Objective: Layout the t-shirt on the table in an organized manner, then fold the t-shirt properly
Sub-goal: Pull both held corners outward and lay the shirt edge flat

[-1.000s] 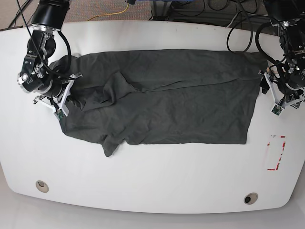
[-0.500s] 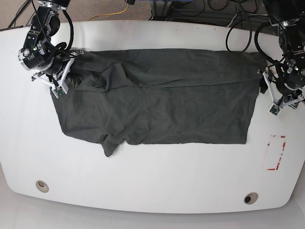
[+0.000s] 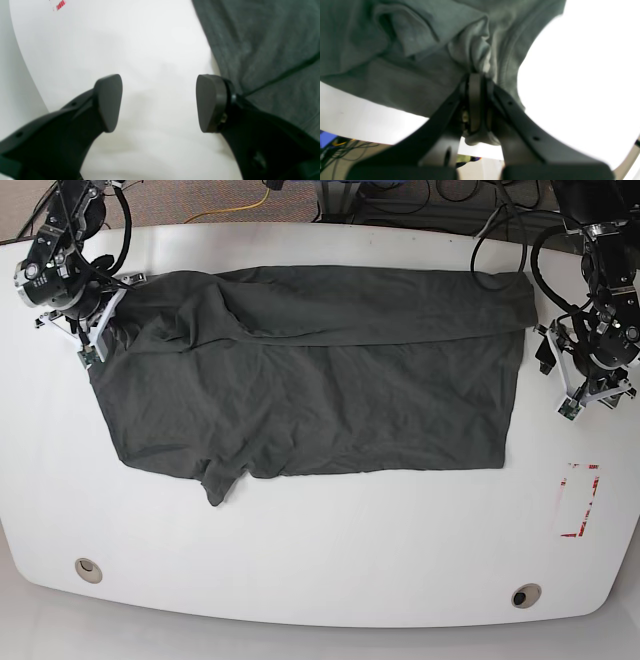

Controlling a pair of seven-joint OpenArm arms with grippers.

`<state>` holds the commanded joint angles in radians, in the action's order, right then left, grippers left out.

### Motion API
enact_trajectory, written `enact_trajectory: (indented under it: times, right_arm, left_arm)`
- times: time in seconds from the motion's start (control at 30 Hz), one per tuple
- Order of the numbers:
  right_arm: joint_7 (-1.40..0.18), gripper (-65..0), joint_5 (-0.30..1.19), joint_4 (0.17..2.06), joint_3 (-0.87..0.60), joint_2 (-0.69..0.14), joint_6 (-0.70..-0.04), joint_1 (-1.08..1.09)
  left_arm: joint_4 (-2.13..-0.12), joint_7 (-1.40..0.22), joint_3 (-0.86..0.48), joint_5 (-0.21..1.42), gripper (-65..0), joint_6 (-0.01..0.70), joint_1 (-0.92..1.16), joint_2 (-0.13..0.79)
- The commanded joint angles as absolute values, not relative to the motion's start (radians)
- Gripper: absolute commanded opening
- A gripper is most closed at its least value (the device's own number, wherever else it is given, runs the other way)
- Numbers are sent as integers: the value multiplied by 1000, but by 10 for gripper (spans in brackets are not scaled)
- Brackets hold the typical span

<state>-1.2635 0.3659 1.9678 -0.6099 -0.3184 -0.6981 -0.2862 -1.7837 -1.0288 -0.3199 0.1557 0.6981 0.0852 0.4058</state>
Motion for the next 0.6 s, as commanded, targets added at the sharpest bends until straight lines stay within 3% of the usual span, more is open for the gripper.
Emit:
enact_trajectory:
  times: [0.4,0.53,0.6]
  right_arm:
    - [-1237,-614,366,1863,-605,-317,-698,-254]
    - [-1205,-433,366,1842,-605,-318,-698,-254]
    - [-1205,-284,366,1845,-605,-318,-698,-254]
  left_arm:
    - [-1873,-1029,-314,159,-217,698,136,406]
    - [-1919,-1029,-314,160,-217,698,165,406]
    - [-1940,-1029,-314,162,-217,698,182,404]
